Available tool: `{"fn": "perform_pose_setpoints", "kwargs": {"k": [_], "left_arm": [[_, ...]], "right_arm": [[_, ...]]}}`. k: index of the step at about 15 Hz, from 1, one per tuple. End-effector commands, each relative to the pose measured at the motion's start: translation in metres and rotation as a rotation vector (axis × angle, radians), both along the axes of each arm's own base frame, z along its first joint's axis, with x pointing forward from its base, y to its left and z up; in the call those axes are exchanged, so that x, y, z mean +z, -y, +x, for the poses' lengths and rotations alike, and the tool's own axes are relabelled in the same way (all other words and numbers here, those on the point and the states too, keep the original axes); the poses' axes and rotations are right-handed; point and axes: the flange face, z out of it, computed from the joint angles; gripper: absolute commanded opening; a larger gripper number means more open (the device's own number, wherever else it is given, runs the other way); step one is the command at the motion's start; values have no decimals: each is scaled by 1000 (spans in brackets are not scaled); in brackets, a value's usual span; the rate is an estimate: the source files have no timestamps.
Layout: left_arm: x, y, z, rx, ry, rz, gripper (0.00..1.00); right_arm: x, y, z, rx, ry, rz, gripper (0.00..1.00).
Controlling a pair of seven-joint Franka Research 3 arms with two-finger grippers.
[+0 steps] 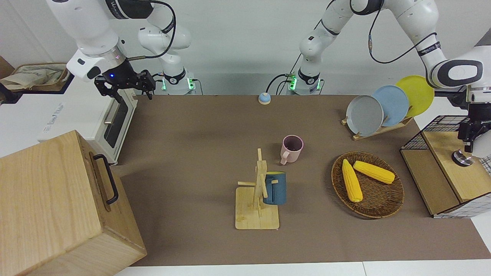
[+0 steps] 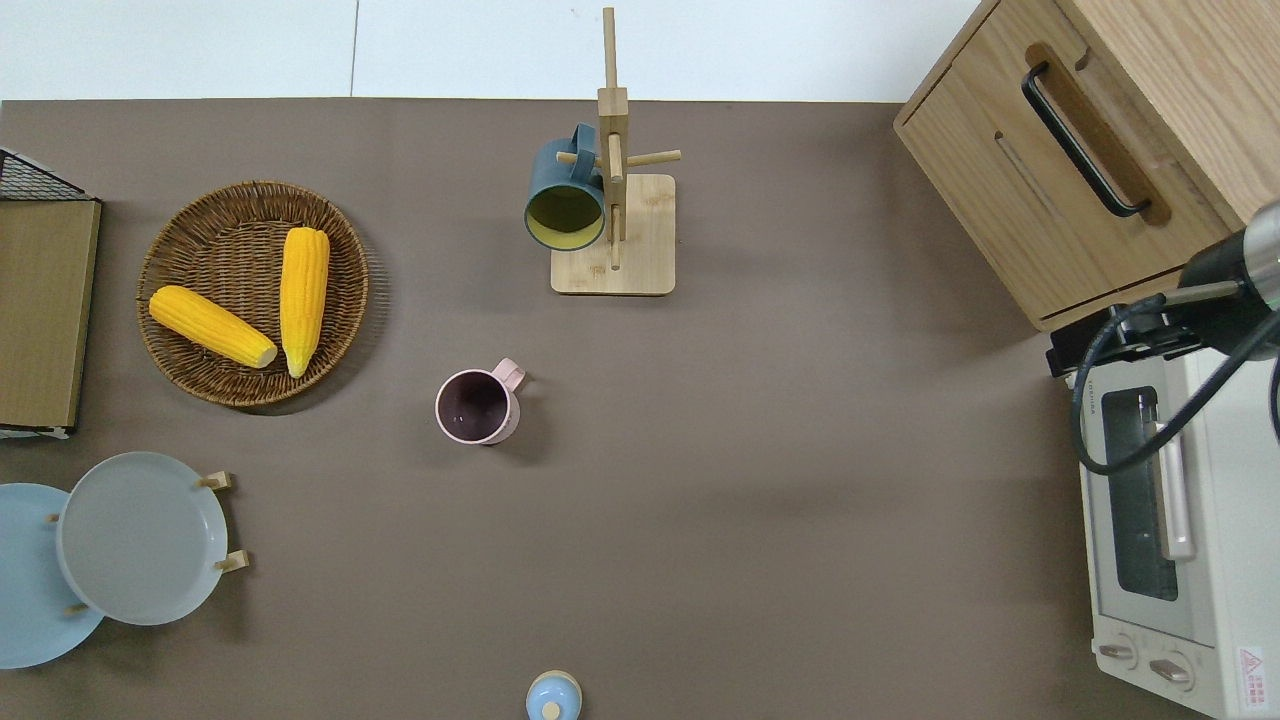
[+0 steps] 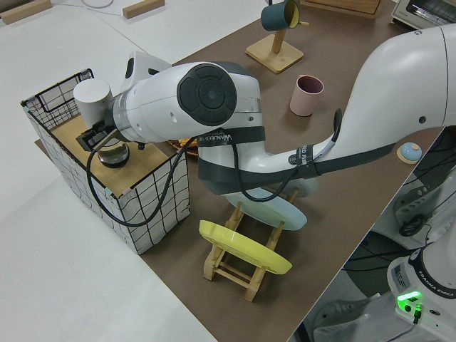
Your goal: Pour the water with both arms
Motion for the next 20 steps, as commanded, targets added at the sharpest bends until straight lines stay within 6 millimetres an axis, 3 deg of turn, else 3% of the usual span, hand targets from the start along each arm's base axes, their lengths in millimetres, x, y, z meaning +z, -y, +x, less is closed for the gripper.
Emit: {"fn": "perform_pose_setpoints", "kwargs": {"k": [1, 3, 7, 13, 16, 20], "left_arm": [[19, -11, -9, -43, -38, -57, 1000], [36, -15, -11, -24, -103, -39, 1000], [69, -1, -2, -12, -232, -38, 1000], [94, 14, -12, -10, -371, -46, 1000], [110, 30, -24, -8, -467, -22, 1000], [126, 65, -28, 17, -566, -25, 1000]], "right_arm": [[1, 0, -6, 12, 0, 18, 992], [1, 0, -6, 12, 0, 18, 992], [1, 0, -6, 12, 0, 18, 992], [1, 0, -6, 12, 0, 18, 992], [1, 0, -6, 12, 0, 18, 992], [1, 0, -6, 12, 0, 18, 992]]}}
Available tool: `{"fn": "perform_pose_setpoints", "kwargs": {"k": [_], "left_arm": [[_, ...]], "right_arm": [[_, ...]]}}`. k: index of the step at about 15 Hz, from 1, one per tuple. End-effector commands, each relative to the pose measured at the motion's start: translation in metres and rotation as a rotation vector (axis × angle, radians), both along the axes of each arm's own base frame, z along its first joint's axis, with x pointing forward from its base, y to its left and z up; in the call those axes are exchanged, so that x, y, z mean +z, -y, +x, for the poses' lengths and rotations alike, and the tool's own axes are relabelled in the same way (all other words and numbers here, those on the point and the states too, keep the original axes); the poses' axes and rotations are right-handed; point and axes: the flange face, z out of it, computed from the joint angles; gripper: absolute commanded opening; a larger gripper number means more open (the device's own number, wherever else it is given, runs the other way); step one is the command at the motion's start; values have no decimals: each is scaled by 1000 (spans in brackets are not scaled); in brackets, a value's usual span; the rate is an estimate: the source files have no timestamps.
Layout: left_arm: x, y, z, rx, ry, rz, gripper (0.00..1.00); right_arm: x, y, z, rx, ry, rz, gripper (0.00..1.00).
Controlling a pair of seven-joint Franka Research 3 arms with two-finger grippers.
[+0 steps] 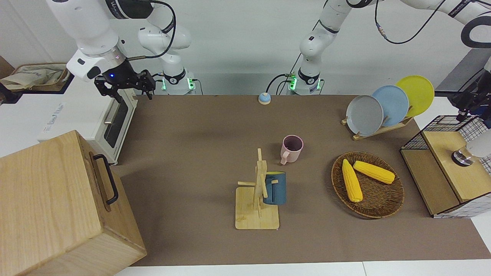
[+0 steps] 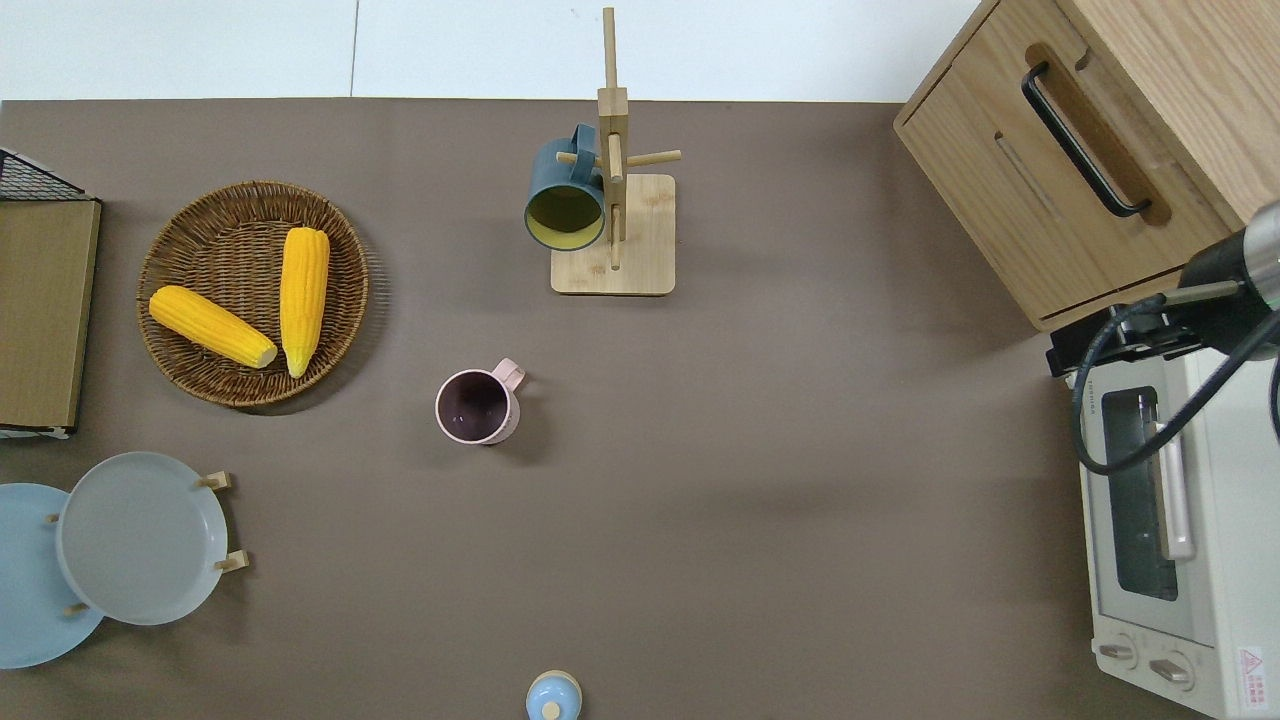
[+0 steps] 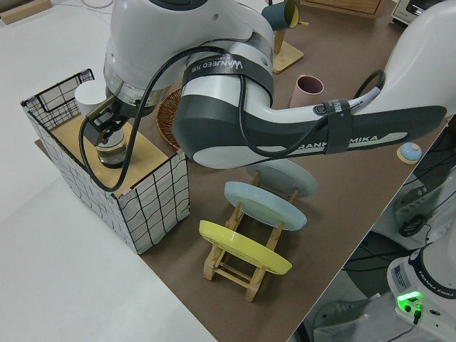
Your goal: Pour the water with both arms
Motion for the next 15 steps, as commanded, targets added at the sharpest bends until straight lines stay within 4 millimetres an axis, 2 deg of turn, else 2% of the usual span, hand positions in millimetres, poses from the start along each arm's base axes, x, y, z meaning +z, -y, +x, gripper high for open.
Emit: {"fn": "perform_pose_setpoints", "kwargs": {"k": [1, 3, 6, 9, 11, 14, 15], "left_arm": [[23, 36, -5, 20, -84, 44, 1000], [36, 61, -2, -1, -101, 80, 1000], [44, 99, -3, 44, -157, 43, 1000], [46, 143, 8, 2, -179, 28, 1000], [50, 184, 11, -3, -207, 21, 1000], [46, 227, 14, -27, -268, 13, 1000], [45, 255, 14, -61, -295, 17, 1000]], "right_arm": [[1, 0, -6, 12, 0, 18, 992], [1, 0, -6, 12, 0, 18, 992], [1, 0, -6, 12, 0, 18, 992], [1, 0, -6, 12, 0, 18, 992], [1, 0, -6, 12, 0, 18, 992], [1, 0, -6, 12, 0, 18, 992], [1, 0, -6, 12, 0, 18, 992]]}}
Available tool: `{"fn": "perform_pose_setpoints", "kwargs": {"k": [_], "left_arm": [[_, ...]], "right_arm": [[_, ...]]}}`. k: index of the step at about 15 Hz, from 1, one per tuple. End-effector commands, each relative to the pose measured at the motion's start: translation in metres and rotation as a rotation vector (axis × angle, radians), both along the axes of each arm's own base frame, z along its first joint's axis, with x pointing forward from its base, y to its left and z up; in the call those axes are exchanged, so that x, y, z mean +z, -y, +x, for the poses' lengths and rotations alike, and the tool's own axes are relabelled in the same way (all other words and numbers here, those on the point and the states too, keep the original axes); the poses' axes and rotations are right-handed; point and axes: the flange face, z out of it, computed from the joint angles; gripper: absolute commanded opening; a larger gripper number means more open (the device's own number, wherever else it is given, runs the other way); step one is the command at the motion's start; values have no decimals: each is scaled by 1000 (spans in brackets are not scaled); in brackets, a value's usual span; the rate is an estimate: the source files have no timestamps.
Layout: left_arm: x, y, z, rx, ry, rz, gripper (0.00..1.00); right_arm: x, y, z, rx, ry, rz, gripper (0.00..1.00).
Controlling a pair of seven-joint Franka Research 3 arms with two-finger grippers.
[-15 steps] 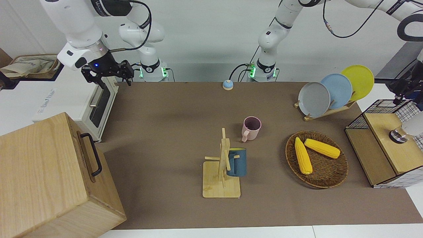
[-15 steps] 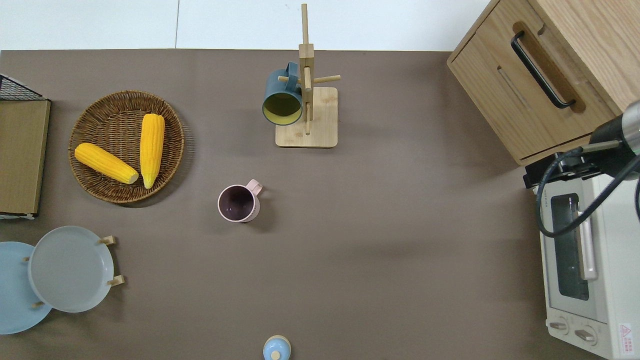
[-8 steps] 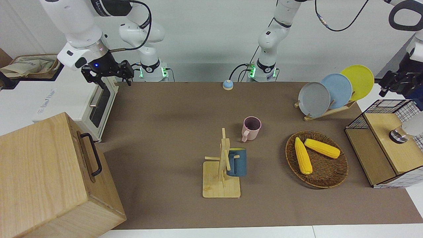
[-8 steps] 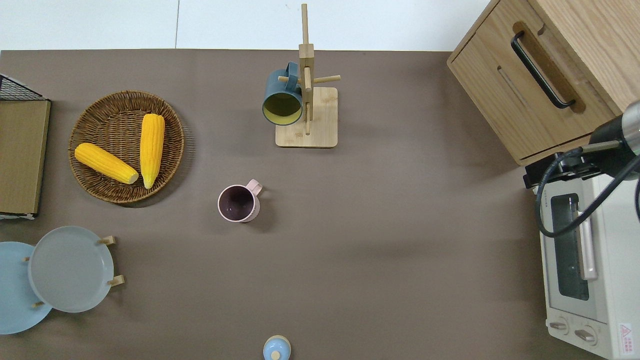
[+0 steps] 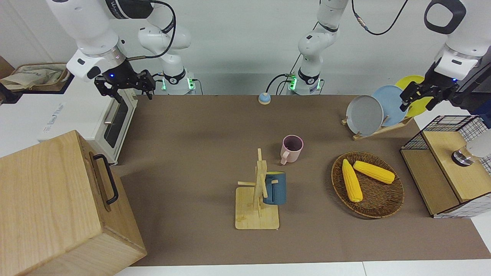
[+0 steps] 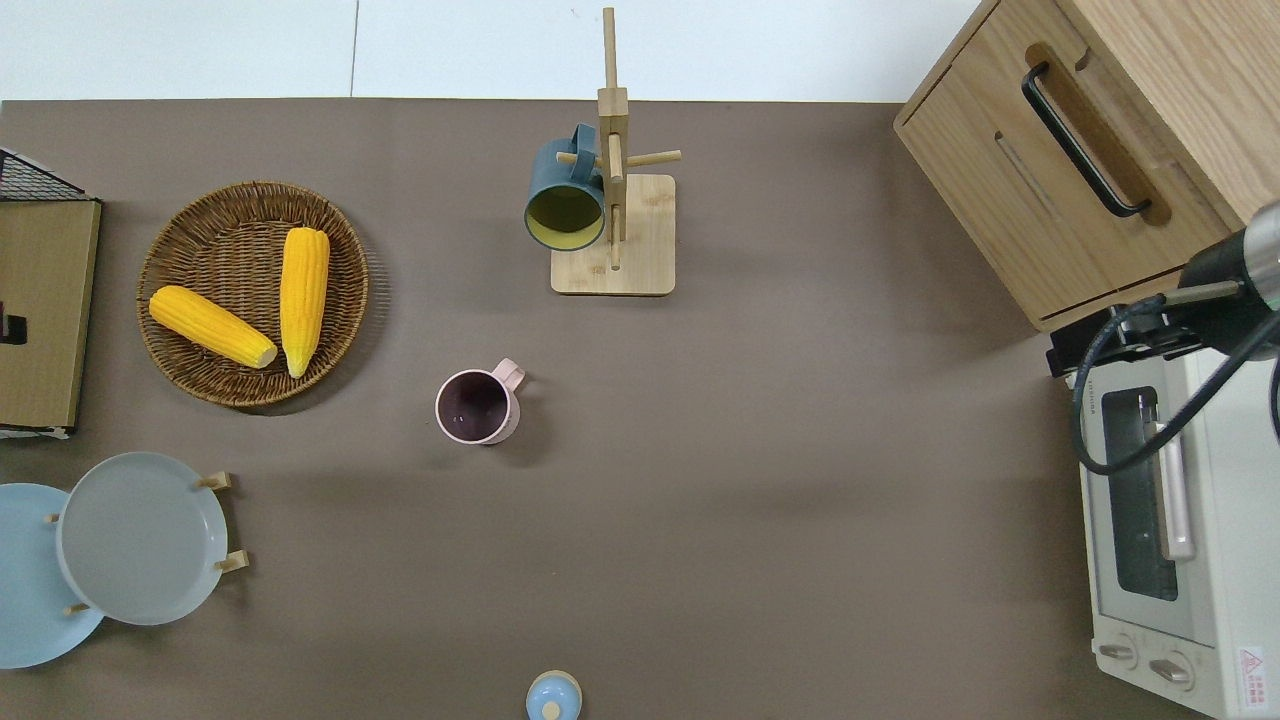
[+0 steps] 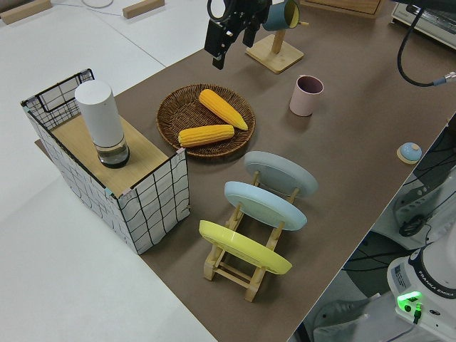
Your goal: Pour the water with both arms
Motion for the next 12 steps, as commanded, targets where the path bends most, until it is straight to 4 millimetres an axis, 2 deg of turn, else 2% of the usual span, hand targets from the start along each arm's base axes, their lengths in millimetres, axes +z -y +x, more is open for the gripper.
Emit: {"fn": "perform_pose_setpoints", "kwargs": {"k": [1, 6, 8, 12], "left_arm": [[1, 52, -6, -39, -80, 30, 1000], [7, 115, -15, -132, -126, 37, 1000], [8, 131, -18, -160, -133, 38, 1000], [8, 147, -20, -187, -138, 40, 1000]], "right_arm": [[1, 0, -6, 12, 0, 18, 992], [1, 0, -6, 12, 0, 18, 992], [1, 0, -6, 12, 0, 18, 992], [1, 2, -6, 10, 0, 17, 992]]}}
